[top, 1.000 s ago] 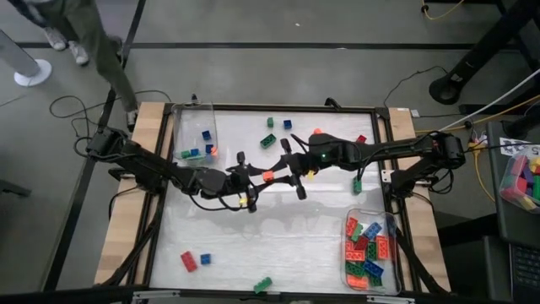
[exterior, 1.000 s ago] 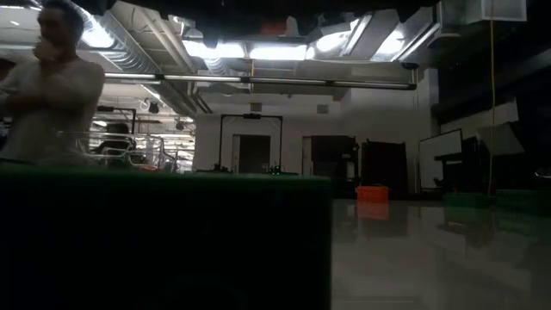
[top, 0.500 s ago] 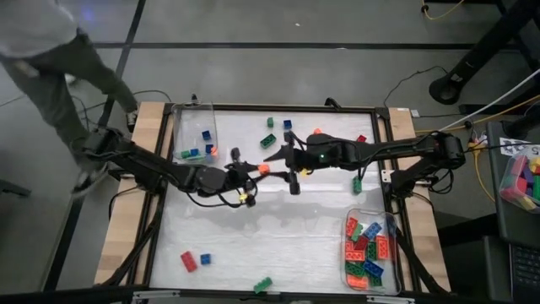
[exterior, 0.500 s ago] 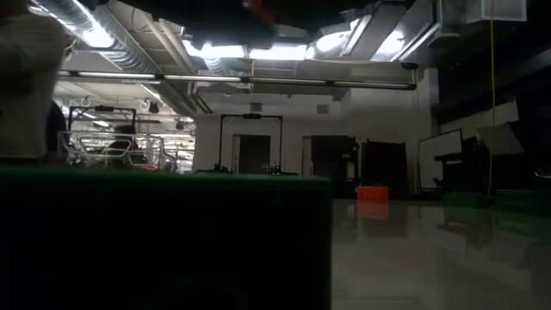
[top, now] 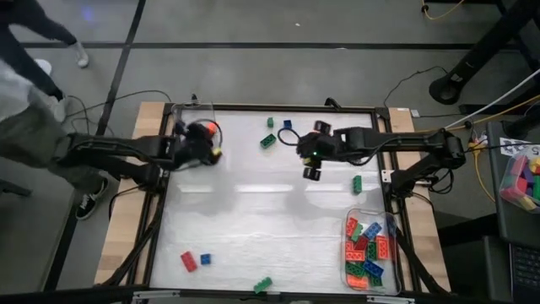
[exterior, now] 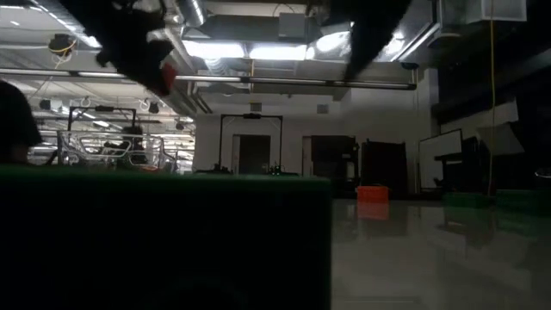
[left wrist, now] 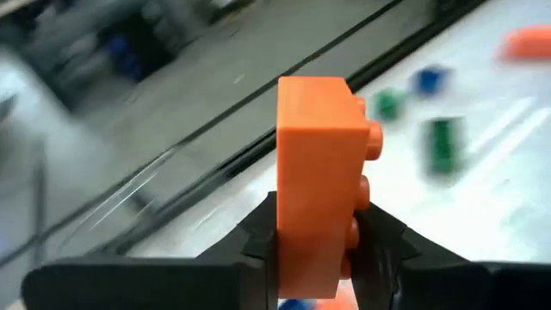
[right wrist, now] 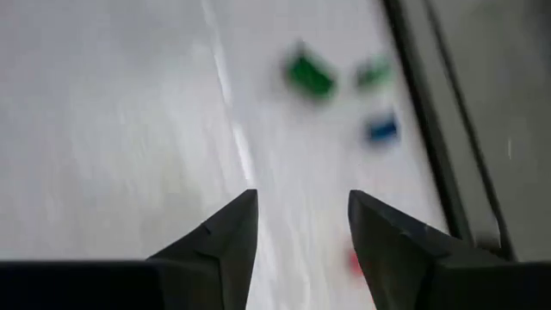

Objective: Sort blocks by size
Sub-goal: Put the 8 stud orange game piece into the bottom transparent bin, then put the 8 stud green game piece into the bottom transparent bin

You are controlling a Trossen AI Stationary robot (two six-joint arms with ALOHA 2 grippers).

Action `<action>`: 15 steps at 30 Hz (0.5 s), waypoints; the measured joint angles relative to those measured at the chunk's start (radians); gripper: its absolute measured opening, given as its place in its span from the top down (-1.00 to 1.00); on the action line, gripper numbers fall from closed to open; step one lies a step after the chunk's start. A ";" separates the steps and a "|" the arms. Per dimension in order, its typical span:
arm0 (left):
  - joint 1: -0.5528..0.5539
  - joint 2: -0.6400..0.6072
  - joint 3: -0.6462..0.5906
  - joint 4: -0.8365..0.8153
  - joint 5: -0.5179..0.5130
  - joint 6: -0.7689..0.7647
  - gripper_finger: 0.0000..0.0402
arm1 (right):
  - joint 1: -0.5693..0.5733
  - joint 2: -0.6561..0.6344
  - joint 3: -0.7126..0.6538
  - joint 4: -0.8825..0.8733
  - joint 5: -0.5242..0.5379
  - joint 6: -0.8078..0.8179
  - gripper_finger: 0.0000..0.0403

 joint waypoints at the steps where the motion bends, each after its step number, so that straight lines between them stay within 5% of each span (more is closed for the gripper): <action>1: 0.029 -0.013 -0.006 -0.035 0.000 -0.024 0.55 | -0.009 0.000 -0.007 -0.049 0.001 0.033 0.12; 8: 0.190 -0.015 -0.059 -0.036 0.028 -0.089 0.33 | -0.089 0.000 -0.069 -0.296 -0.035 0.270 0.16; 15: 0.290 0.009 -0.091 -0.034 0.108 -0.113 0.16 | -0.126 0.000 -0.221 -0.314 -0.191 0.392 0.16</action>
